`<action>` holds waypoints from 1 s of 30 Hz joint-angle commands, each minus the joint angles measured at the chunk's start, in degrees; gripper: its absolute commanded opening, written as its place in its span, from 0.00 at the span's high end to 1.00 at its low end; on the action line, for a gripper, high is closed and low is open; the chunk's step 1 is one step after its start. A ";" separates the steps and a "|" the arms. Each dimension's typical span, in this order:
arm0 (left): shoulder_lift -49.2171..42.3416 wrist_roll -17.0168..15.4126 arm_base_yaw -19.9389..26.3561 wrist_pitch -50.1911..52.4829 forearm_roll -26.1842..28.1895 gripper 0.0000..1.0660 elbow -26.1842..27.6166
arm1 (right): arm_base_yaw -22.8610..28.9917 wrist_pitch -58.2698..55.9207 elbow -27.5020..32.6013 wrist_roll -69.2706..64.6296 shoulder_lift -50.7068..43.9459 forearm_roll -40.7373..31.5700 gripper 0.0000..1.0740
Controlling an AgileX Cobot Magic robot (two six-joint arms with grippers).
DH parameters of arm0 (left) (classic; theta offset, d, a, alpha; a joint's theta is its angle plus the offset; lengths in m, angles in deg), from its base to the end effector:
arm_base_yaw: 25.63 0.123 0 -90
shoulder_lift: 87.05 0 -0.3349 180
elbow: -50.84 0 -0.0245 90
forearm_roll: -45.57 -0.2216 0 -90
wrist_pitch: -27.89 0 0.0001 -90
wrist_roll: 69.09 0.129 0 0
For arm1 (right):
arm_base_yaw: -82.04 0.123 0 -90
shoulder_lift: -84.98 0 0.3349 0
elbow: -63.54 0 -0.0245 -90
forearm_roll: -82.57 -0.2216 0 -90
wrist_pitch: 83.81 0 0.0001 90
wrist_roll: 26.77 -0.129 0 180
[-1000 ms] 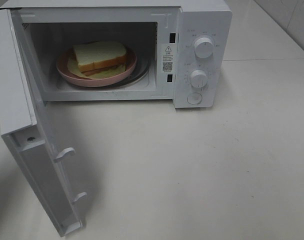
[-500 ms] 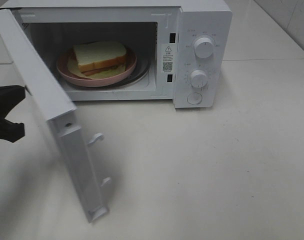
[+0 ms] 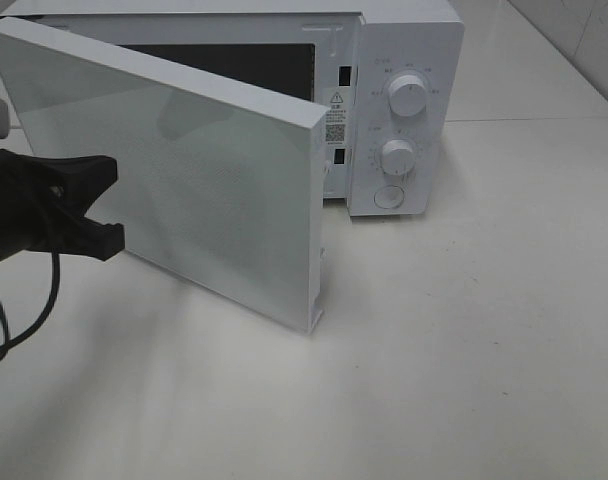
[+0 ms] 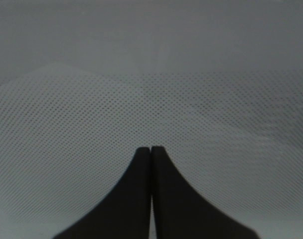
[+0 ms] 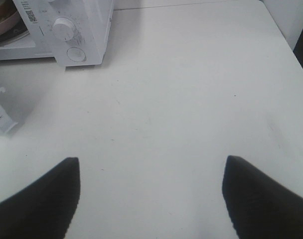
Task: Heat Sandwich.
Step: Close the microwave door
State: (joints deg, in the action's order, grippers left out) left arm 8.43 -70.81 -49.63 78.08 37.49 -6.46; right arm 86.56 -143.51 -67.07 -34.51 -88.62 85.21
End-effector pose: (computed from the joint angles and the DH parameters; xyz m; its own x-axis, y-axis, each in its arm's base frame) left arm 0.2503 -0.1267 0.2419 -0.1728 0.1429 -0.9745 0.5119 0.8583 0.0351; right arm -0.0464 -0.0088 0.2497 -0.4307 0.0778 -0.8991 0.0051 0.9965 0.0838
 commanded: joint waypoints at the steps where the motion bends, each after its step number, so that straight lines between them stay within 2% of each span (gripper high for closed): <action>1: 2.52 3.04 -4.35 2.23 7.16 1.00 2.58 | -0.52 0.23 0.06 -0.06 -1.55 -0.29 0.29; 14: 10.08 6.59 -12.61 2.23 18.33 1.00 10.60 | -0.52 0.23 0.06 -0.06 -1.55 -0.29 0.29; 20: 13.46 8.94 -14.50 2.18 22.86 1.00 14.38 | -0.52 0.23 0.06 -0.06 -1.55 -0.29 0.29; 30: 17.88 9.17 -15.36 2.01 26.18 1.00 20.17 | -0.52 0.23 0.06 -0.06 -1.55 -0.29 0.29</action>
State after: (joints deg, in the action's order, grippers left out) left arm 26.19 -61.65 -64.64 79.57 62.87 12.97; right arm 86.56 -143.51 -67.07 -34.51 -88.62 85.21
